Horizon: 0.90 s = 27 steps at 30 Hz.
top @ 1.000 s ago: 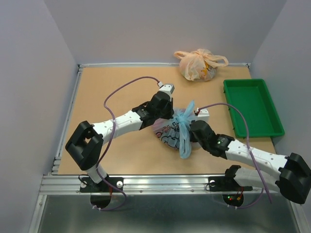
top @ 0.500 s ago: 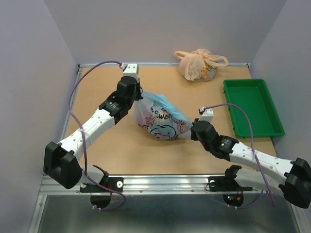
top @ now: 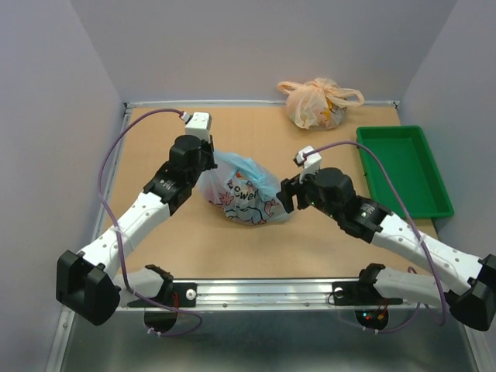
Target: Untie the knot of the plastic bag and take out the fruit
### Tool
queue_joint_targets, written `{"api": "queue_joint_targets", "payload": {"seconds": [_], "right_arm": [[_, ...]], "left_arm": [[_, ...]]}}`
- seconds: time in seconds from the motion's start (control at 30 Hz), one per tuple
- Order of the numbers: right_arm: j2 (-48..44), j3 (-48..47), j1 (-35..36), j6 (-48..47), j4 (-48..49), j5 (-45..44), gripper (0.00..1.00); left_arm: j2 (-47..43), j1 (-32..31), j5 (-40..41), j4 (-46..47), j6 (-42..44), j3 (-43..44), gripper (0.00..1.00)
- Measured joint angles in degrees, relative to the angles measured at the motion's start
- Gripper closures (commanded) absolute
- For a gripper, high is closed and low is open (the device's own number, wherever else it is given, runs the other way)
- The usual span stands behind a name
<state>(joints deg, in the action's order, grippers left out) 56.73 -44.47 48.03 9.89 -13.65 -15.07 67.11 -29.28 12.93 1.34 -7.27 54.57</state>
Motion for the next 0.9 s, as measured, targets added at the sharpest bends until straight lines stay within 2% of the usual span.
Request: {"api": "queue_joint_targets", "payload": {"seconds": [0.23,0.37,0.47,0.57,0.6,0.63,0.67,0.73,0.9], "right_arm": [[12.7,-15.1,0.0,-10.6,2.2,12.5,0.23],[19.9,-17.6,0.0,-13.7,1.6,15.3,0.23],[23.2,-18.9,0.0,-15.1,0.8,15.8,0.27],[24.7,-19.7,0.0,-15.9,0.8,15.0,0.42],[24.7,-19.7,0.0,-15.9,0.7,14.7,0.59],[24.7,-19.7,0.0,-16.0,0.7,13.9,0.69],[24.7,-19.7,0.0,-16.2,0.7,13.0,0.86],[24.7,-19.6,0.0,-16.2,0.7,11.2,0.98],[23.6,-19.3,0.0,-16.0,0.8,6.7,0.99]], "left_arm": [[-1.3,0.1,-0.4,0.4,0.4,-0.3,1.00],[-2.3,0.1,-0.3,0.6,0.5,-0.7,1.00],[-3.0,0.1,0.4,0.6,0.7,-0.7,1.00],[-3.7,0.1,1.4,0.6,0.9,-0.7,1.00],[-3.8,0.1,1.9,0.6,1.0,-0.7,1.00],[-4.0,0.1,2.5,0.6,1.0,-0.7,1.00],[-4.2,0.2,3.0,0.7,1.0,-0.7,1.00],[-4.3,0.4,4.0,0.7,1.0,-0.7,1.00],[-4.2,2.4,6.1,0.8,0.8,-1.2,1.00]]}}
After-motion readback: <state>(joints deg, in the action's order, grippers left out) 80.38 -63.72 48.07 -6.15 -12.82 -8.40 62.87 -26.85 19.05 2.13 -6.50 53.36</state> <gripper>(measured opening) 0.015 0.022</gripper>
